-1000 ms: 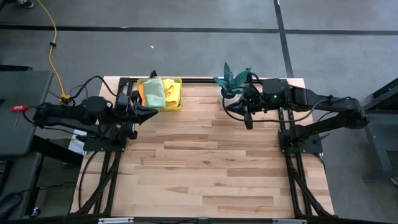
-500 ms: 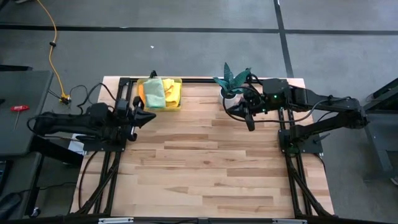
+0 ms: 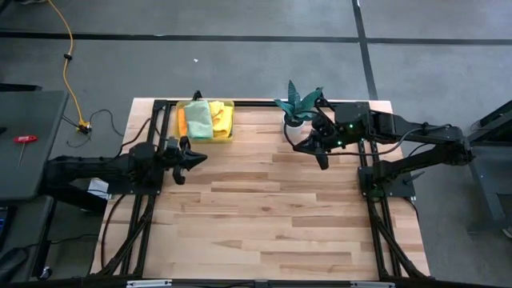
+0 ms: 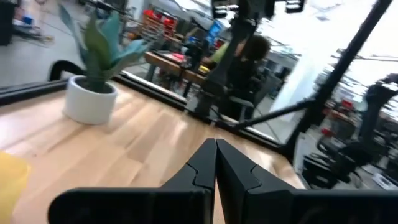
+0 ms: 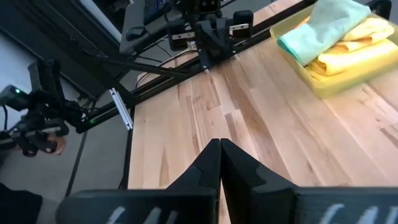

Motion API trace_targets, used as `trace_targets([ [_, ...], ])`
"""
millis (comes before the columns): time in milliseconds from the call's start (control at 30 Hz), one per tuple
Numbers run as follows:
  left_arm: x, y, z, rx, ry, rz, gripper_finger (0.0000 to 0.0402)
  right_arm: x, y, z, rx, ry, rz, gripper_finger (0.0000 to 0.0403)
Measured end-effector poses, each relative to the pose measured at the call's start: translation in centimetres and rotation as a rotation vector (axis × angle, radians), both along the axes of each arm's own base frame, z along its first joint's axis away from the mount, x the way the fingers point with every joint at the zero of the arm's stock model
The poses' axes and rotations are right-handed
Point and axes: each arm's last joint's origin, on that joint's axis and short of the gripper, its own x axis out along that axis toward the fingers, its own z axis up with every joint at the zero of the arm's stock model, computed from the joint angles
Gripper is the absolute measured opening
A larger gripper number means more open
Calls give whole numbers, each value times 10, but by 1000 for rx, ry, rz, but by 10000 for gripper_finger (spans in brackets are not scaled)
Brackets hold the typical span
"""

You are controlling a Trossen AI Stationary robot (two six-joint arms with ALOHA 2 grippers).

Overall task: Fold microfiber towels
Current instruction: Return to home position

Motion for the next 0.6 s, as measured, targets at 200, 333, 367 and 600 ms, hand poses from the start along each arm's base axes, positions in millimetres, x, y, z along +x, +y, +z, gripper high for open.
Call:
trace_targets([
  [200,0,-1,-1,-3,14,-75,0,0,1,-1,22,14,-5,0],
  [333,0,0,-8,-15,81,-53,0,-1,5,-1,-19,14,28,0],
  [367,0,0,-9,-12,91,-45,0,-1,6,-2,-28,20,38,0],
  [600,0,-1,-10,-13,107,-62,0,-31,27,-51,39,-133,92,0],
])
